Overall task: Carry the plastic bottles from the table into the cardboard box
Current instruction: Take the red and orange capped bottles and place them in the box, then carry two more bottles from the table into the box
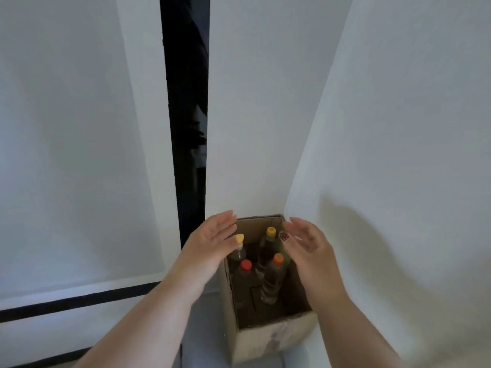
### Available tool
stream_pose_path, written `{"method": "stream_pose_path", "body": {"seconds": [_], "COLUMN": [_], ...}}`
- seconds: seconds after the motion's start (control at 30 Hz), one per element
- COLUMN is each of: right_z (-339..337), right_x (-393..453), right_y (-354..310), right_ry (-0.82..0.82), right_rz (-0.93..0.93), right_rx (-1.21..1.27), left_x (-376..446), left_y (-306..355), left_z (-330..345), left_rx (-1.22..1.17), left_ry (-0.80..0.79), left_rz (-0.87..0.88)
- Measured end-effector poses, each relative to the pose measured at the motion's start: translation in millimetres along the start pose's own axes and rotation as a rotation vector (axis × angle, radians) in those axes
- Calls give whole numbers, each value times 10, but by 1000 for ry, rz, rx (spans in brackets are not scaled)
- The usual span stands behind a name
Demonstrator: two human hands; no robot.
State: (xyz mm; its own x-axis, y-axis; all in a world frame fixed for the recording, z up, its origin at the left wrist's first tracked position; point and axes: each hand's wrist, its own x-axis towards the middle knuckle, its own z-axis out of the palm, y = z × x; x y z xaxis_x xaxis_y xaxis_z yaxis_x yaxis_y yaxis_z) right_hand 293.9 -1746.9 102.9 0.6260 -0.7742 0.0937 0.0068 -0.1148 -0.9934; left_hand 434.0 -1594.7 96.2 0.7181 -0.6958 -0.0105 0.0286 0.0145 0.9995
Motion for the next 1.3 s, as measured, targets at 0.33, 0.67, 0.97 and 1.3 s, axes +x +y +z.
{"method": "stream_pose_path", "body": {"seconds": [0.33,0.67,0.97,1.3], "right_z": [-20,-148,-179,364], "right_x": [-1370,-3371,-5205,-7496], "right_y": [-930,-1392,-1844,-1847], "right_ry": [-236,-434,-461,-375], "right_rz": [-3,-7,26,34], "right_rx": [597,685,719,802], "left_x": [-1620,-3931,-5745,-7749], "left_y": [845,1027,1204,1058], "left_z": [-343,-333,-548,-1293], "left_rx": [-624,-675,-750,-784], "left_ry": [-109,15,32,-46], "left_rz": [173,266,276,237]}}
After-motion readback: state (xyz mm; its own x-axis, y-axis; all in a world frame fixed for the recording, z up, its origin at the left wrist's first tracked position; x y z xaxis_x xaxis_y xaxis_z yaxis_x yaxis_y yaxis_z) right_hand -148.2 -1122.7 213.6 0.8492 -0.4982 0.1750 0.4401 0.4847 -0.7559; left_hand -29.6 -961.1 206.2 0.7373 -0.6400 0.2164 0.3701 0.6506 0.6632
